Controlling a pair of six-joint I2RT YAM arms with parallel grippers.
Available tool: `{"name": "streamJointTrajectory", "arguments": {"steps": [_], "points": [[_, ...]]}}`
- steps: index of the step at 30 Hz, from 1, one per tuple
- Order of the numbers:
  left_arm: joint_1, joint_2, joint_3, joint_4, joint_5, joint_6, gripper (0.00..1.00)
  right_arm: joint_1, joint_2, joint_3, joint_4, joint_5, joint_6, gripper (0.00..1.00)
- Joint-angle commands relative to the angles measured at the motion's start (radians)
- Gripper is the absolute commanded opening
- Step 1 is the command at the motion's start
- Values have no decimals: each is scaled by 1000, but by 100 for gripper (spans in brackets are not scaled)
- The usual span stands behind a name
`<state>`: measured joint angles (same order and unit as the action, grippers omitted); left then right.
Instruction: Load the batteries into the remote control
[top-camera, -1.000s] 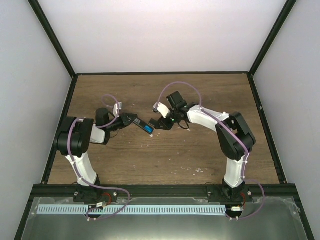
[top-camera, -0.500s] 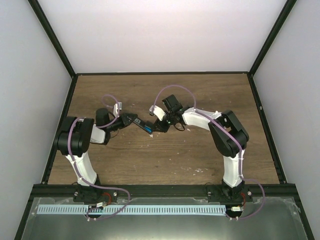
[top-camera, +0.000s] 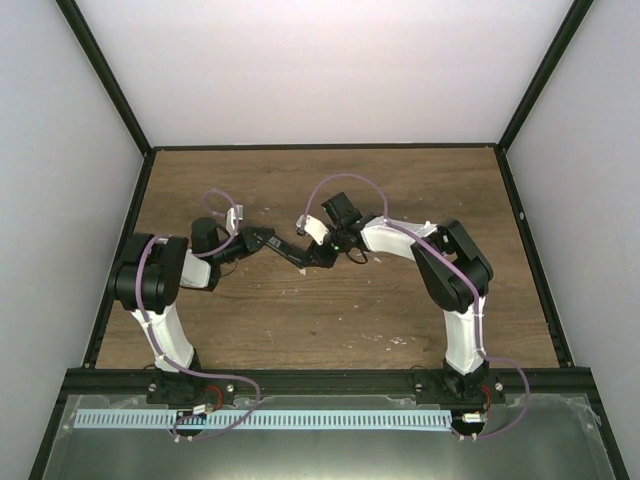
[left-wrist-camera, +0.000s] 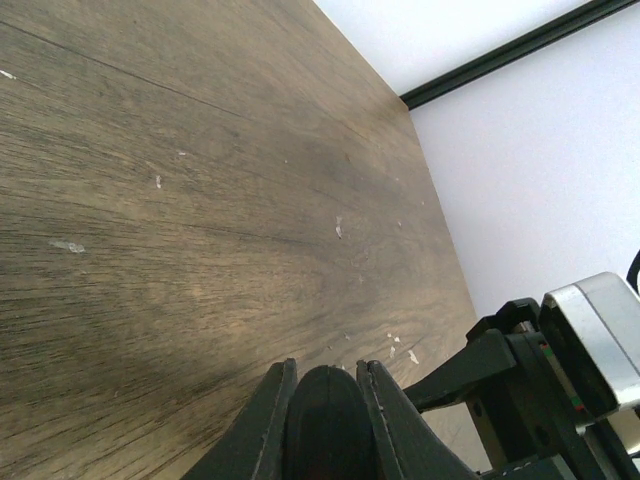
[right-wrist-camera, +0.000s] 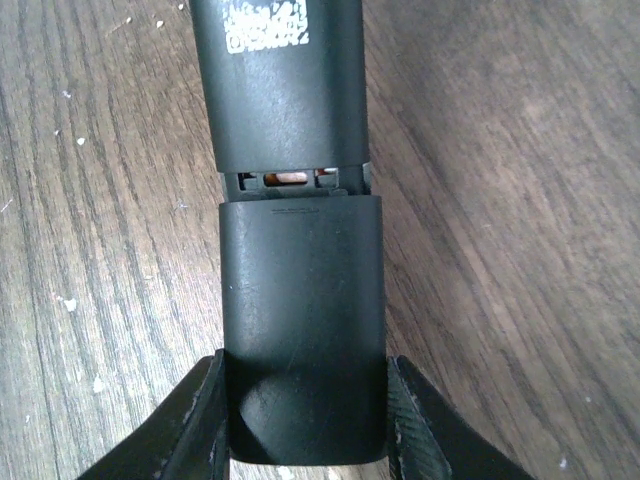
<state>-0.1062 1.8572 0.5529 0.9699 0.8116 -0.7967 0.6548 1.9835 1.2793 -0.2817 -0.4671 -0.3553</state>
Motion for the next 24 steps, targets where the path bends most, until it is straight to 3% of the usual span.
{"name": "streamJointTrajectory", "arguments": {"steps": [1, 24], "points": [[4, -6, -14, 46, -11, 10, 0, 19, 25, 30, -2, 9, -16, 16], [4, -7, -18, 53, -9, 7, 0, 30, 25, 43, 25, 17, -11, 18]]}}
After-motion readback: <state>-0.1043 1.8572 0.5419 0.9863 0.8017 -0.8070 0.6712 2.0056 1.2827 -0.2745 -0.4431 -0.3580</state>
